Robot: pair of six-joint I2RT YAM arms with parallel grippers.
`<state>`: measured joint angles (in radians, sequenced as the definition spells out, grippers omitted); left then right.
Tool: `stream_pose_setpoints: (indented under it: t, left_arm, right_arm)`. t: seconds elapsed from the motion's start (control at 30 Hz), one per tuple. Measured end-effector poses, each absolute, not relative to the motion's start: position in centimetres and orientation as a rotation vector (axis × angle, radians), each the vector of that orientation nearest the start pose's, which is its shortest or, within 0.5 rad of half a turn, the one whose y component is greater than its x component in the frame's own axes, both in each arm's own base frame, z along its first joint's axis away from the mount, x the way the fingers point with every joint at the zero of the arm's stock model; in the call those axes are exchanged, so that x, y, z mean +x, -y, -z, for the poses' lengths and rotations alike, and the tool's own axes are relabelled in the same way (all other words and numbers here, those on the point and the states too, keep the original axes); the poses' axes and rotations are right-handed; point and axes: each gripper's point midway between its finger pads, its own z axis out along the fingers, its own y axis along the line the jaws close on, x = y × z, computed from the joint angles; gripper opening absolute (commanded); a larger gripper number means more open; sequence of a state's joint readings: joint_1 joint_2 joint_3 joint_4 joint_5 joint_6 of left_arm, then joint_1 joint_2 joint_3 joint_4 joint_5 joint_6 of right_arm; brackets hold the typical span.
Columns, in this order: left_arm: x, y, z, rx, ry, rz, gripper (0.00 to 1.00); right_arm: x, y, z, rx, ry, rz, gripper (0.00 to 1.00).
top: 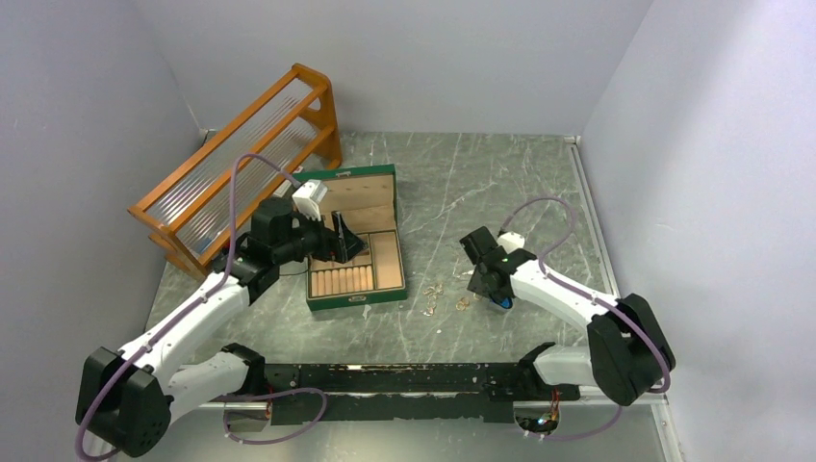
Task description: Organize the mixed jewelry
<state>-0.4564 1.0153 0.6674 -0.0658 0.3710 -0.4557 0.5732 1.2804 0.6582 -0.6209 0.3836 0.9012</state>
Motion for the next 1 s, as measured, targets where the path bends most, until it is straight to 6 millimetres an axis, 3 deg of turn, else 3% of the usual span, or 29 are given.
stream_pose_setpoints:
  t: [0.17, 0.37, 0.77, 1.0]
  left_arm:
    - [26.2, 22.1, -17.9, 0.260, -2.079, 0.946, 0.88]
    - [26.4, 22.4, -17.9, 0.266, -2.071, 0.950, 0.87]
    - [26.5, 22.4, -17.7, 0.263, -2.076, 0.942, 0.86]
    - [26.4, 22.4, -17.7, 0.264, -2.076, 0.942, 0.86]
  right_arm:
    - [21.2, -8.0, -2.1, 0.615, -2.603, 0.094, 0.53]
    - [20.9, -6.9, -2.1, 0.660, -2.593, 0.117, 0.52]
    - [21.4, -8.1, -2.0, 0.550, -2.625, 0.035, 0.28]
    - [21.4, -8.6, -1.4, 0.507, -2.659, 0.018, 0.24]
